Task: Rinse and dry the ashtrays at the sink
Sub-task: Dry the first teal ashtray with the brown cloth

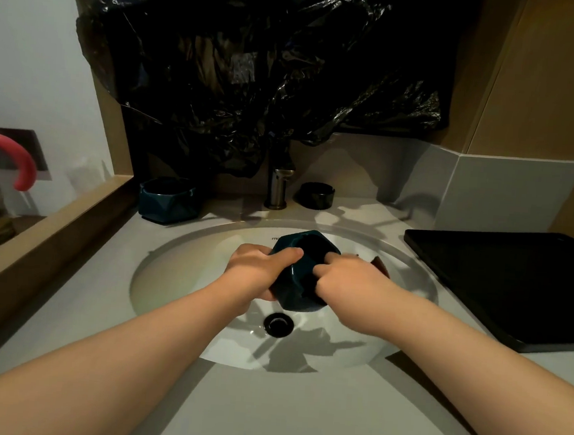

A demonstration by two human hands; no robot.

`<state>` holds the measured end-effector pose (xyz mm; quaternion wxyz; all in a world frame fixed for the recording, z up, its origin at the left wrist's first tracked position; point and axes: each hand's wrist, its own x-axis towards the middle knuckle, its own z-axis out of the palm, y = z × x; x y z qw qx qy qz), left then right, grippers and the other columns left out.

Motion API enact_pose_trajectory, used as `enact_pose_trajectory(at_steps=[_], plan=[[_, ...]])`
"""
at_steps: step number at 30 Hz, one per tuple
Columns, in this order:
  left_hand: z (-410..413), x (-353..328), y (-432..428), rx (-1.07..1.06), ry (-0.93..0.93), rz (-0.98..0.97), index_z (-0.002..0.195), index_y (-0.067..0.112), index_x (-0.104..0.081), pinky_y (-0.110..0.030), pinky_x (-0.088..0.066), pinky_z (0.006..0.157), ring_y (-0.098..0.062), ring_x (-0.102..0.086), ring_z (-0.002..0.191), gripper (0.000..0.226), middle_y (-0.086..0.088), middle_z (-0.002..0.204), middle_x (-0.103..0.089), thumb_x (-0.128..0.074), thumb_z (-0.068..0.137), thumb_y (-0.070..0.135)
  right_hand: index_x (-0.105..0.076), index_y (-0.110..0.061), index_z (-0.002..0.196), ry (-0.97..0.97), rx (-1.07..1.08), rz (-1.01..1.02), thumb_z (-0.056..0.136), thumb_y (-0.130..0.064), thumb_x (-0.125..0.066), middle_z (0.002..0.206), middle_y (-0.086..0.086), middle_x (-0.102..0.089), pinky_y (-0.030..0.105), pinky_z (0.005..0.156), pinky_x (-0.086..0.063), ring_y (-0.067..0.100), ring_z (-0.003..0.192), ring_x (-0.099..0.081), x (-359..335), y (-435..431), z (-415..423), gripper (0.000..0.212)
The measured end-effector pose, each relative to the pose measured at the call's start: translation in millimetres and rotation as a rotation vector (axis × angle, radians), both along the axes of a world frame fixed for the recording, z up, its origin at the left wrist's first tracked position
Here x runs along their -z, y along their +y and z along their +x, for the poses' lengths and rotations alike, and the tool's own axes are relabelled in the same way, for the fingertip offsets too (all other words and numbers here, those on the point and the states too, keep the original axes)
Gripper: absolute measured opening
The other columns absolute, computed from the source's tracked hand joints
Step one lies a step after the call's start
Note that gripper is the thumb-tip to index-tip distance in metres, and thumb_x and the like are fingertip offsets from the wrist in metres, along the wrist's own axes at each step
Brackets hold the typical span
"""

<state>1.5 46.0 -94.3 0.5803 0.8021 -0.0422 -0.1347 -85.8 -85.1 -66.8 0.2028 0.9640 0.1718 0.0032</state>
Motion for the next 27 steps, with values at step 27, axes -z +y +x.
enact_pose_trajectory(at_steps=[27], plan=[[-0.9, -0.2, 3.2, 0.111, 0.100, -0.083, 0.101, 0.004, -0.066, -0.041, -0.061, 0.073, -0.030, -0.073, 0.076, 0.043, -0.015, 0.092, -0.073, -0.069, 0.082, 0.042, -0.066, -0.011, 0.105, 0.058, -0.231, -0.446, 0.090, -0.007, -0.048, 0.106, 0.005, -0.063, 0.038, 0.100, -0.041, 0.025, 0.110, -0.051, -13.8, -23.1, 22.5, 0.023]])
